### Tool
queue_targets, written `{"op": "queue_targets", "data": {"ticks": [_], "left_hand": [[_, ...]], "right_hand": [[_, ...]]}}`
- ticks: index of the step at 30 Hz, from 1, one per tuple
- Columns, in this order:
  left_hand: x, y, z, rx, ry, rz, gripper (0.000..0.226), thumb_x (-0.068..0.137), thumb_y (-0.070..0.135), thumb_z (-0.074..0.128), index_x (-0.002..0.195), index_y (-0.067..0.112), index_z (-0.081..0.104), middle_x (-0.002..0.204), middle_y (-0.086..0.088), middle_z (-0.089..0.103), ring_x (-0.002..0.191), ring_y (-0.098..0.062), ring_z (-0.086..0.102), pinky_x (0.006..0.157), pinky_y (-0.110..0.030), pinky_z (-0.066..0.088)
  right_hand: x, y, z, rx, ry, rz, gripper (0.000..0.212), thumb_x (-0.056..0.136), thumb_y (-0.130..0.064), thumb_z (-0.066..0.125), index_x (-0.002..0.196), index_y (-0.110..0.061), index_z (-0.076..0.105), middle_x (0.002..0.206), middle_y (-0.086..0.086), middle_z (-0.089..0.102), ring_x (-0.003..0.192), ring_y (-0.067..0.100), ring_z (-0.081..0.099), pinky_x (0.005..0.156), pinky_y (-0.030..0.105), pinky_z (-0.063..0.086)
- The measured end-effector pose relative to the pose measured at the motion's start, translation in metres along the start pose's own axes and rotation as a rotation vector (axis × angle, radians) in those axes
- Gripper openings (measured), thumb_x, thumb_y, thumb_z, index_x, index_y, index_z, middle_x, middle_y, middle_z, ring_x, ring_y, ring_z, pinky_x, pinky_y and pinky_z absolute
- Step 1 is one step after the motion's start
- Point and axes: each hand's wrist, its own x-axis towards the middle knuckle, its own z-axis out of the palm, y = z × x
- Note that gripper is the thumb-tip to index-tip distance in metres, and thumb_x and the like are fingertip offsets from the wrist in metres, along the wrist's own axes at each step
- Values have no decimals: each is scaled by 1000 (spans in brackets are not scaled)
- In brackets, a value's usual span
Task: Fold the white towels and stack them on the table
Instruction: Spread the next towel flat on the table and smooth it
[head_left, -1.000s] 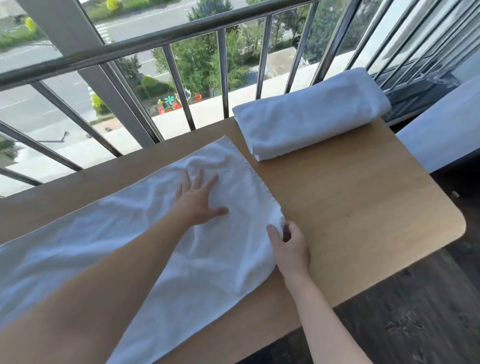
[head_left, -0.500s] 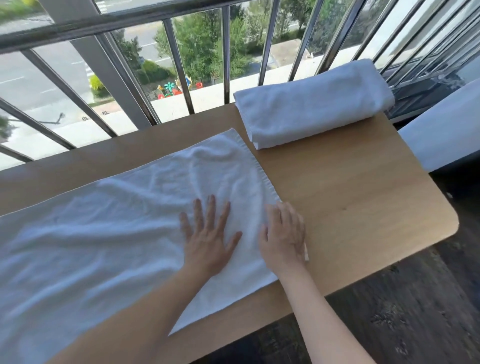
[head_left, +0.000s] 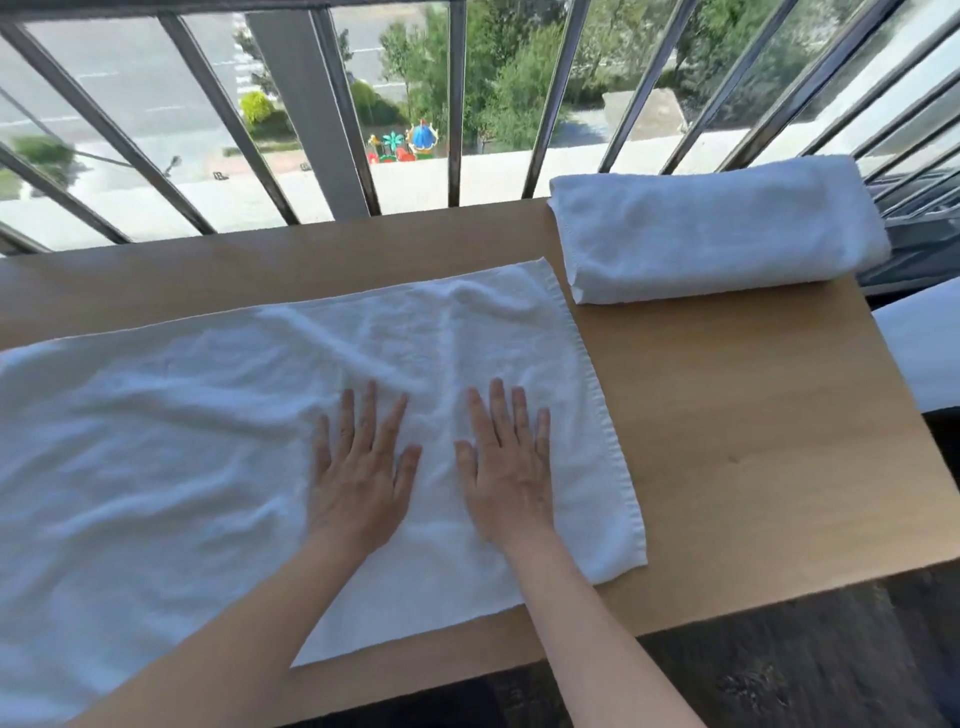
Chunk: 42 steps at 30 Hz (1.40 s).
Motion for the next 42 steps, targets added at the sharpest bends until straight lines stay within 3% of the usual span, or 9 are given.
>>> {"op": "queue_targets", "data": {"ticks": [4, 7, 12, 17, 22, 27, 35, 40, 42], "left_hand": [[34, -2, 0, -70, 58, -64, 61, 101, 49, 17, 159, 40, 0, 168, 8, -12, 152, -12, -21, 123, -41, -13], [54, -5, 6, -30, 13, -70, 65, 98, 52, 14, 160, 37, 0, 168, 6, -12, 148, -8, -28, 122, -42, -14], [59, -8, 11, 27, 61, -47, 68, 97, 51, 23, 160, 34, 4, 169, 3, -3, 154, -16, -13, 123, -43, -10], [59, -7, 10, 37, 73, -41, 69, 96, 51, 27, 161, 32, 10, 169, 2, 2, 154, -17, -11, 124, -45, -6], [59, -5, 8, 30, 76, -43, 71, 95, 51, 29, 161, 31, 11, 169, 2, 3, 155, -18, -7, 124, -49, 1], [59, -6, 7, 36, 85, -38, 71, 94, 50, 30, 160, 29, 17, 168, -1, 10, 156, -22, 2, 124, -52, 7], [61, -6, 7, 26, 96, -34, 72, 92, 51, 28, 160, 27, 21, 168, -2, 12, 155, -24, 7, 124, -51, 5], [61, -7, 8, 1, 85, -26, 72, 93, 54, 23, 160, 29, 18, 168, -1, 10, 155, -24, 3, 124, -47, -2], [59, -8, 8, 7, 80, -24, 72, 93, 55, 20, 160, 29, 16, 169, -1, 8, 155, -23, -1, 124, -46, -4]], "right_hand": [[45, -25, 6, 71, 8, -116, 58, 105, -34, 35, 160, -26, 18, 167, 1, 6, 155, 24, -2, 124, 49, -5], [79, -11, 8, -87, -64, -206, 59, 104, -45, 32, 158, -37, 12, 168, -3, -2, 155, 23, -6, 123, 49, -6], [132, 36, -13, -192, -40, 14, 62, 101, -58, 18, 156, -45, -7, 166, -8, -19, 152, 16, -20, 121, 43, -16], [141, 38, -22, -177, 28, 180, 63, 102, -57, 17, 158, -37, -1, 167, -1, -14, 153, 22, -15, 122, 45, -12], [127, 14, -5, -186, -12, -131, 62, 101, -57, 20, 158, -41, 2, 167, -3, -10, 154, 22, -13, 123, 49, -9], [160, 40, -24, -175, -52, 142, 62, 103, -57, 15, 157, -40, -9, 167, -3, -18, 152, 18, -19, 122, 44, -13], [40, 11, 14, -102, 40, -15, 62, 102, -55, 25, 160, -36, 11, 169, 1, 2, 155, 23, -5, 124, 52, 1], [32, 65, -6, -153, 34, 350, 63, 101, -60, 12, 156, -40, -11, 167, -3, -16, 153, 19, -16, 123, 48, -9], [17, 58, -4, -124, 71, 369, 65, 102, -61, 13, 158, -37, -9, 167, -2, -16, 153, 21, -17, 122, 50, -10]]}}
